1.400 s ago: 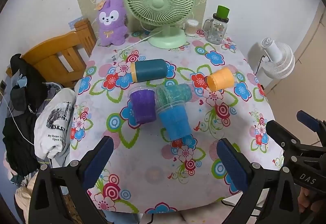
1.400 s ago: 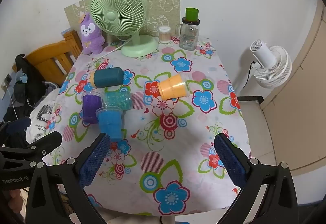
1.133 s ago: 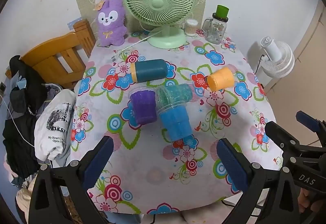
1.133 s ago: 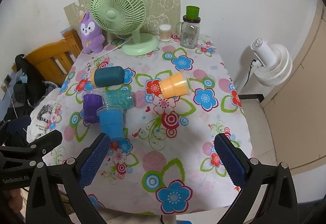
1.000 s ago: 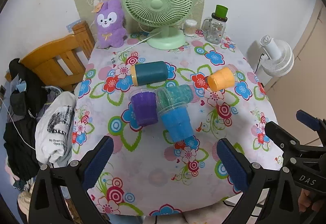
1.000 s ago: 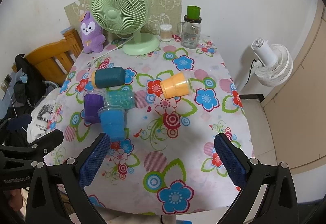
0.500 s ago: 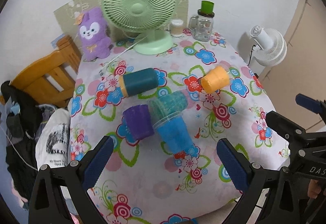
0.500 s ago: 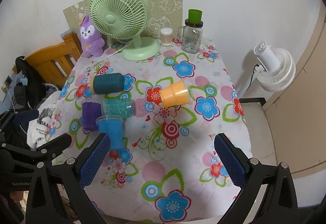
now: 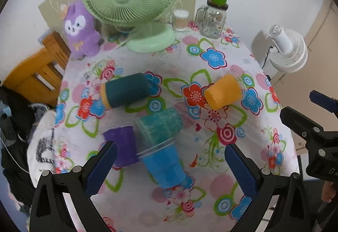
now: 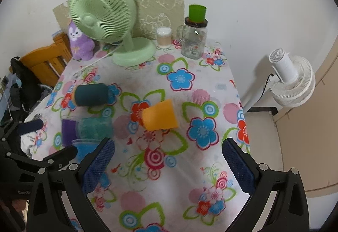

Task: Flip cup upside down
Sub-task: 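Move the left gripper toward the orange cup lying on its side, then close the left gripper around the body of the orange cup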

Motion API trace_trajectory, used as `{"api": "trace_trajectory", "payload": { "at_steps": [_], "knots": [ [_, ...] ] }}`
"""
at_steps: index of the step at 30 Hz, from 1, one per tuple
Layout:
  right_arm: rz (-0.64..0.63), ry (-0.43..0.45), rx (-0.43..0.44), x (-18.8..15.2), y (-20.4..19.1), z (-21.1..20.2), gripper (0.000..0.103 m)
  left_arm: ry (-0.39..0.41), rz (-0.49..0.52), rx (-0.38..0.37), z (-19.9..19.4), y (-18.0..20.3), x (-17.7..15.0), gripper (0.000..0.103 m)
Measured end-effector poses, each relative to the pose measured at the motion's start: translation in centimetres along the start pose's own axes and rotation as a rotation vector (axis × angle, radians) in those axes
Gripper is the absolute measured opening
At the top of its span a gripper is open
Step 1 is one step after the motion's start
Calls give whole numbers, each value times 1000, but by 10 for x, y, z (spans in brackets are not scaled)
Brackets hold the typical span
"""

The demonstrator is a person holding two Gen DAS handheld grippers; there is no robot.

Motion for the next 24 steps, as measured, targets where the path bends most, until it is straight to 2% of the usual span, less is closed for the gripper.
{"api": "trace_trajectory", "payload": {
  "at_steps": [3,13,19,24],
  "knots": [
    [-8,4,-11,10,17,14,103,-35,-43,-4,20,11,6,102],
    [51,-32,43,35,61,66,103,-145,-189,-45,82,62,28,102],
    [64,-54,54,45,82,92,103,-170,-236,-55,111,89,42,102],
    [88,-84,72,47,96,115,103,-198,-312,-43,137,93,48,102]
  ]
}}
Point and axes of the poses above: each gripper's, at about its wrist camera, not at the fingertips, and z roughly the way its jaws point, y to its right, x to its top, the point moved 4 cm from there along z, roughly the way its jaws point, and after that the axes turned 9 degrees about -z, right-handed, at the moved point
